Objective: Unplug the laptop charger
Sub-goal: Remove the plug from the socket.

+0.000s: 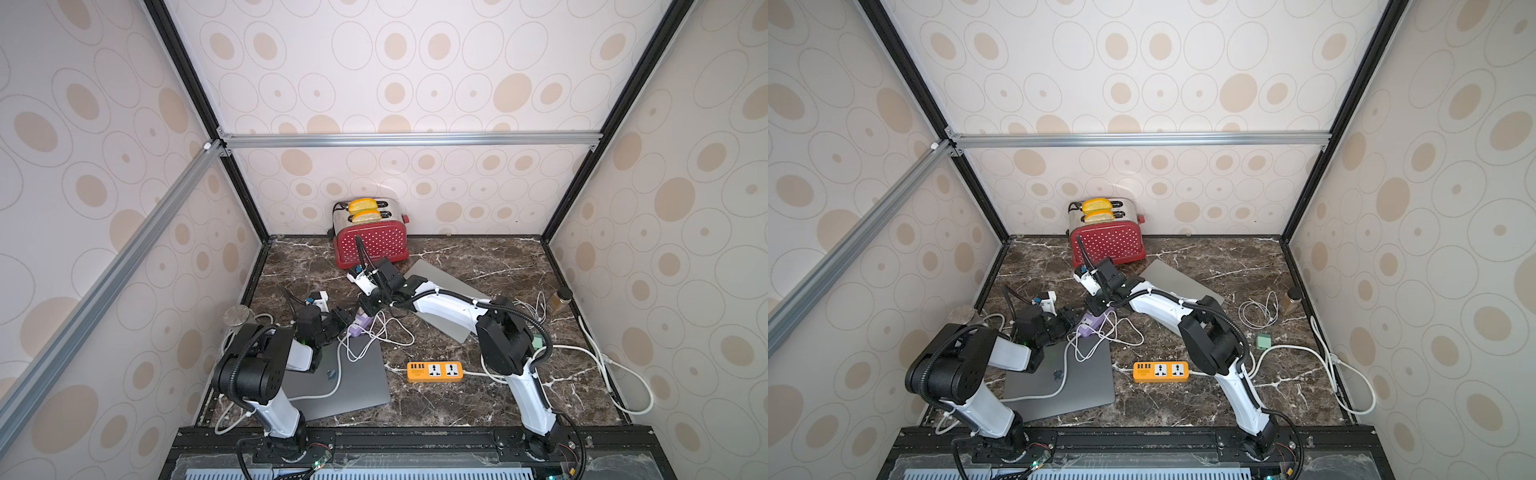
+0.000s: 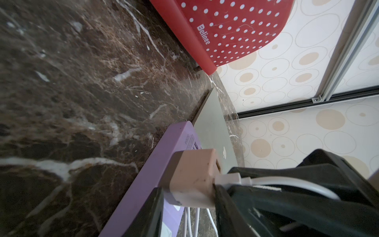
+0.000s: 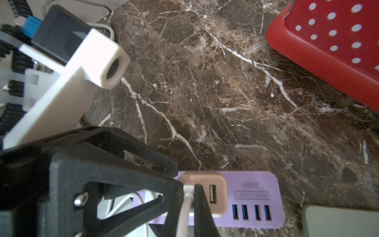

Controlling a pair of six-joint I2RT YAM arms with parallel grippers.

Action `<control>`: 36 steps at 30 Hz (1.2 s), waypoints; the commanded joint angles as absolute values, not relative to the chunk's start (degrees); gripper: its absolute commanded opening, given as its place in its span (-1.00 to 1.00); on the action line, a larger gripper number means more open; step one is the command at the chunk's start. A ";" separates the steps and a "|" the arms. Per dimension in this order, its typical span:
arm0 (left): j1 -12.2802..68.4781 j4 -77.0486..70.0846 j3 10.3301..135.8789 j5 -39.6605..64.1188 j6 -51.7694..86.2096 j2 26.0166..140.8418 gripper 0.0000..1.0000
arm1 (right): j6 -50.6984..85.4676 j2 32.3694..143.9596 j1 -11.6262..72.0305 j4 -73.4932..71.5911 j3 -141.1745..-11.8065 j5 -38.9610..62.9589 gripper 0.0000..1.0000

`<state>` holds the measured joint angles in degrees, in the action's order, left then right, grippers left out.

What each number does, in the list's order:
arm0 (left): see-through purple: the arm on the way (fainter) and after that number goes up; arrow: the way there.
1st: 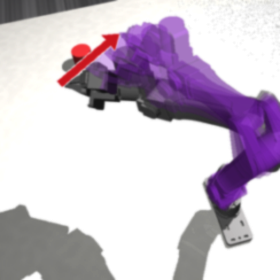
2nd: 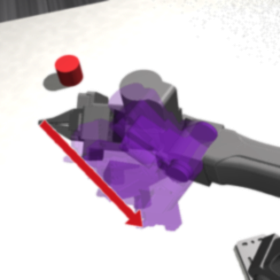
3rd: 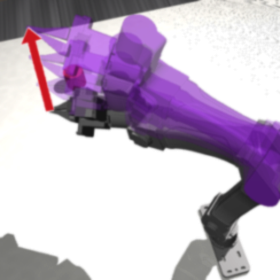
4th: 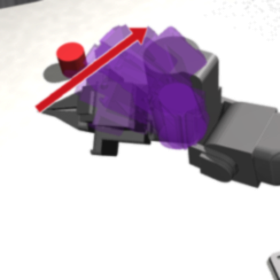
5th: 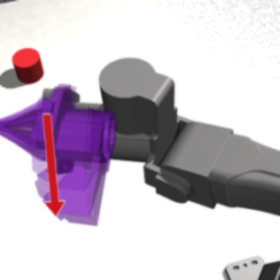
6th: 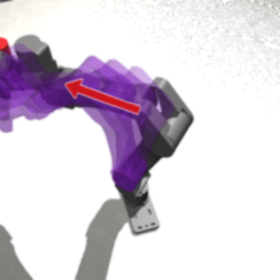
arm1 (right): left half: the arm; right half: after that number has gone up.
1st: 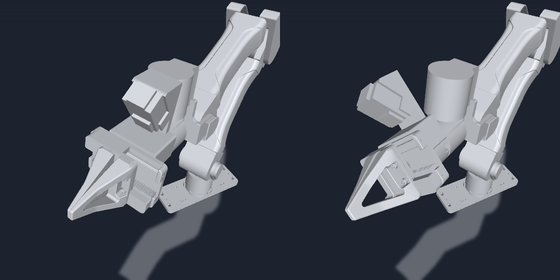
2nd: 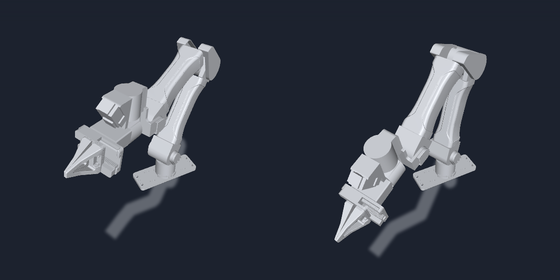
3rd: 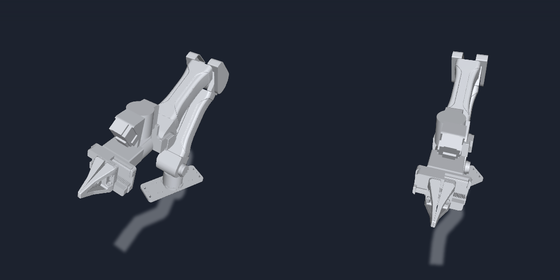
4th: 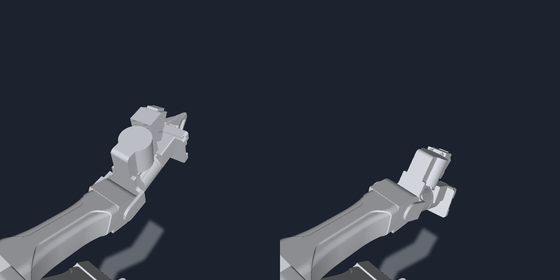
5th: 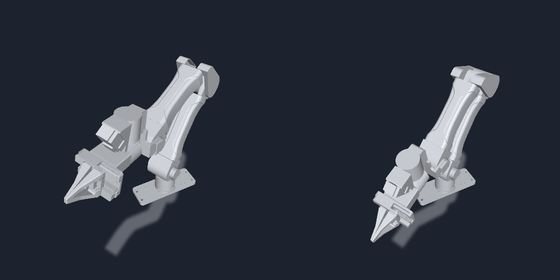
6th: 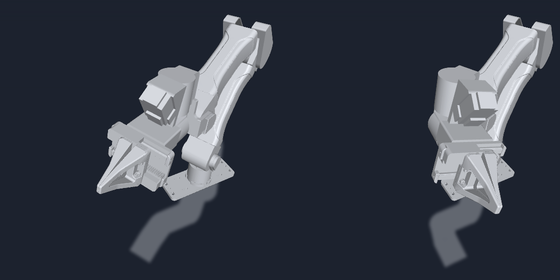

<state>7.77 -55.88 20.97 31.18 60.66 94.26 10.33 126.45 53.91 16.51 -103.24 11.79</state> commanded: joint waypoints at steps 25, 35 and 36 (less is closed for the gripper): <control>7.95 -40.88 25.12 30.77 59.37 102.83 -0.20 | 5.97 128.22 56.72 28.62 -110.84 5.84 -1.00; 7.94 -39.49 25.27 30.42 58.71 104.04 -0.22 | 8.07 127.83 56.68 28.05 -111.91 4.78 -1.00; 7.92 -39.12 25.32 30.41 58.55 104.03 -0.22 | 9.28 127.39 56.29 26.78 -111.27 7.17 -1.00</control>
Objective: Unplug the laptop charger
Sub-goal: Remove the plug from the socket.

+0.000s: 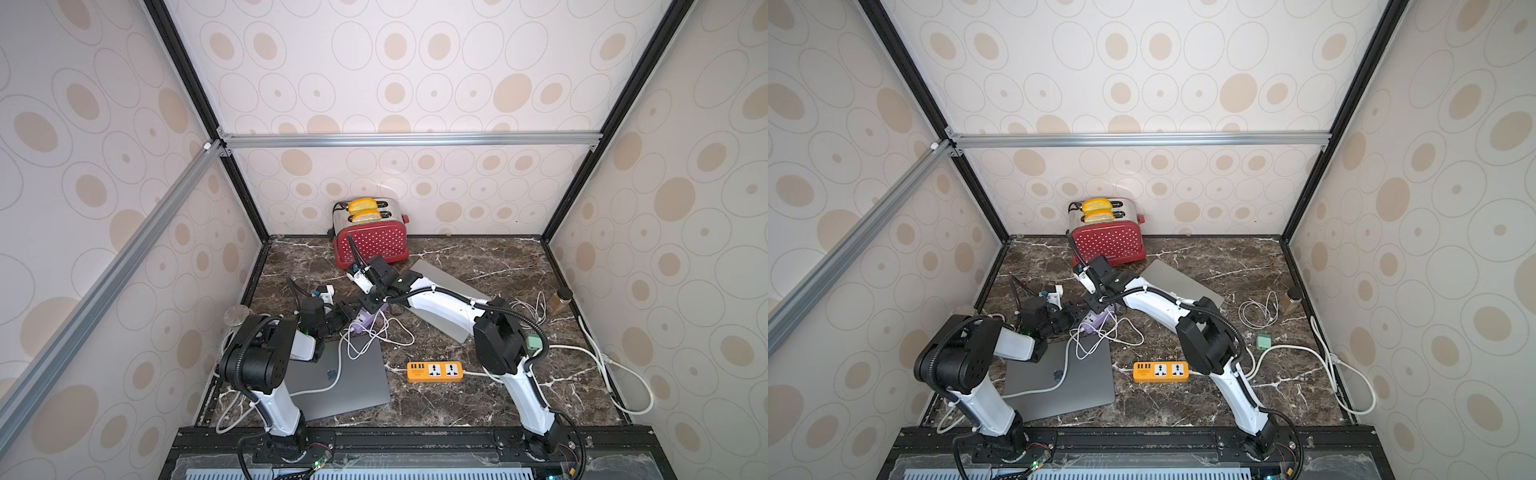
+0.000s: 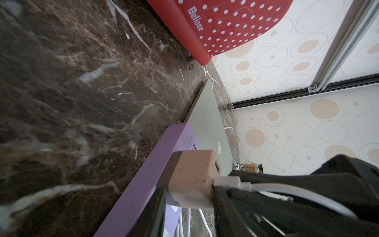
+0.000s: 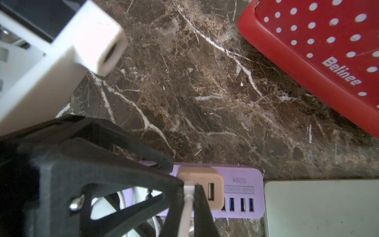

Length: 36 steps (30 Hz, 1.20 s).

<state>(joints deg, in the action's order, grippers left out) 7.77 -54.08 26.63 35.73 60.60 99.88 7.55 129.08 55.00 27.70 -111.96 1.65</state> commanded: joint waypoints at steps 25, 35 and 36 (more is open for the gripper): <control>7.99 -36.30 25.39 29.05 57.87 103.91 -0.22 | 15.82 124.01 54.36 23.11 -108.96 15.61 -1.00; 7.92 -36.17 25.59 28.76 57.92 104.86 -0.22 | 9.05 128.17 57.68 37.28 -120.34 1.32 -1.00; 7.99 -35.89 25.62 28.68 57.81 104.90 -0.22 | 9.69 127.14 57.52 35.54 -118.68 2.45 -1.00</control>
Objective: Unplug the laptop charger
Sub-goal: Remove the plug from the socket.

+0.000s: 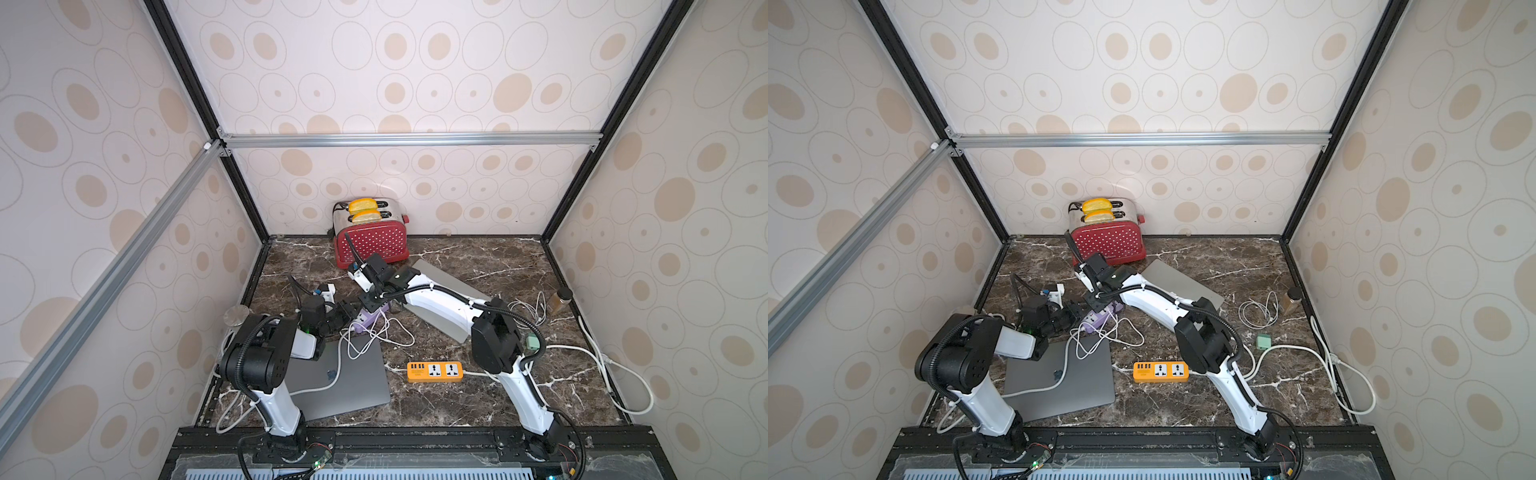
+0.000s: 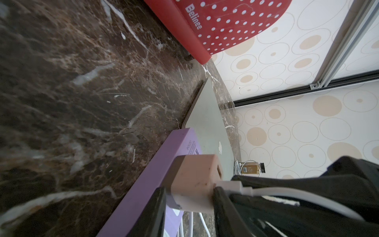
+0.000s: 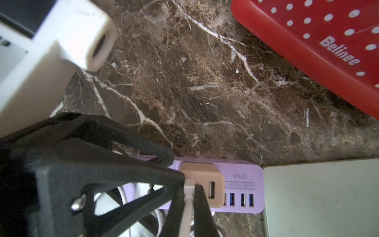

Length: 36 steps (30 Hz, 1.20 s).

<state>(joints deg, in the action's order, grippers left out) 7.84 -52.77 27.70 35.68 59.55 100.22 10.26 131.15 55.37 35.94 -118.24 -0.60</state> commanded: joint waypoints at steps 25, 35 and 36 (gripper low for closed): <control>7.99 -33.67 26.51 27.69 56.71 104.91 -0.22 | 7.61 129.39 58.56 46.24 -130.50 -2.36 -1.00; 7.98 -30.55 27.10 27.42 54.07 102.00 -0.21 | 7.87 130.60 58.99 46.54 -130.07 -4.94 -1.00; 7.94 -29.89 27.09 26.94 53.31 100.74 -0.20 | 7.97 130.61 58.94 46.82 -129.76 -5.12 -1.00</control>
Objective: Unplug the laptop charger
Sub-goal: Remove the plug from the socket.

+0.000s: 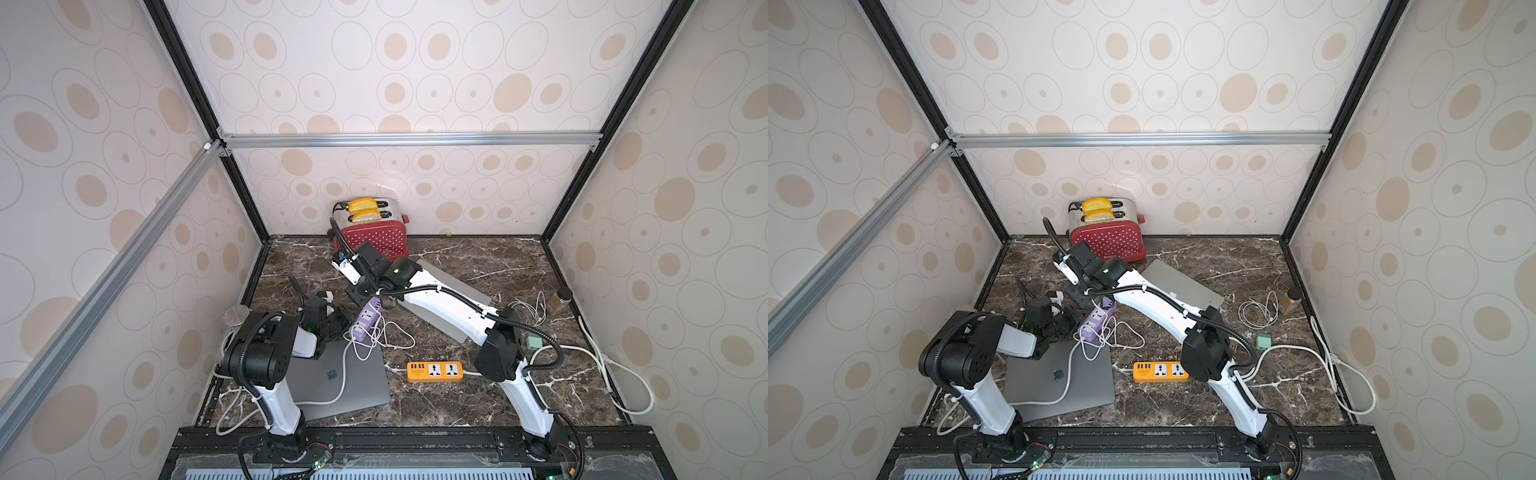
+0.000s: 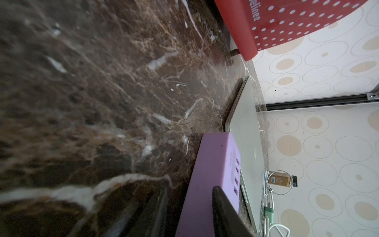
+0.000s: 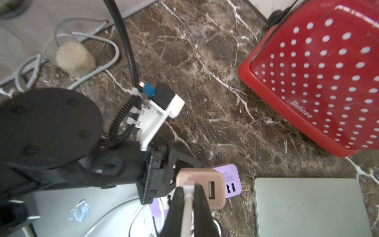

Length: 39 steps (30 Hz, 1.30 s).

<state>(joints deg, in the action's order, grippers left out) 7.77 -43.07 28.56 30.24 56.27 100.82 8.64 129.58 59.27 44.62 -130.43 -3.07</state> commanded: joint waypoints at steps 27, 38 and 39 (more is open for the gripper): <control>12.39 -20.09 22.20 18.44 19.69 58.90 -0.19 | 17.75 118.50 54.18 32.26 -112.46 16.35 -1.00; 15.71 -16.47 24.25 18.18 15.86 55.15 -0.13 | 17.92 118.73 53.90 31.41 -112.70 18.66 -1.00; 15.65 -15.15 24.79 17.79 15.21 55.03 -0.13 | 17.93 118.77 53.92 31.27 -112.84 18.84 -1.00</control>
<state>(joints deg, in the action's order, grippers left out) 15.22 -17.50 21.98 18.68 18.74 56.42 17.19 120.25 54.08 32.69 -112.86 17.41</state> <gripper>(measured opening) 0.436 0.085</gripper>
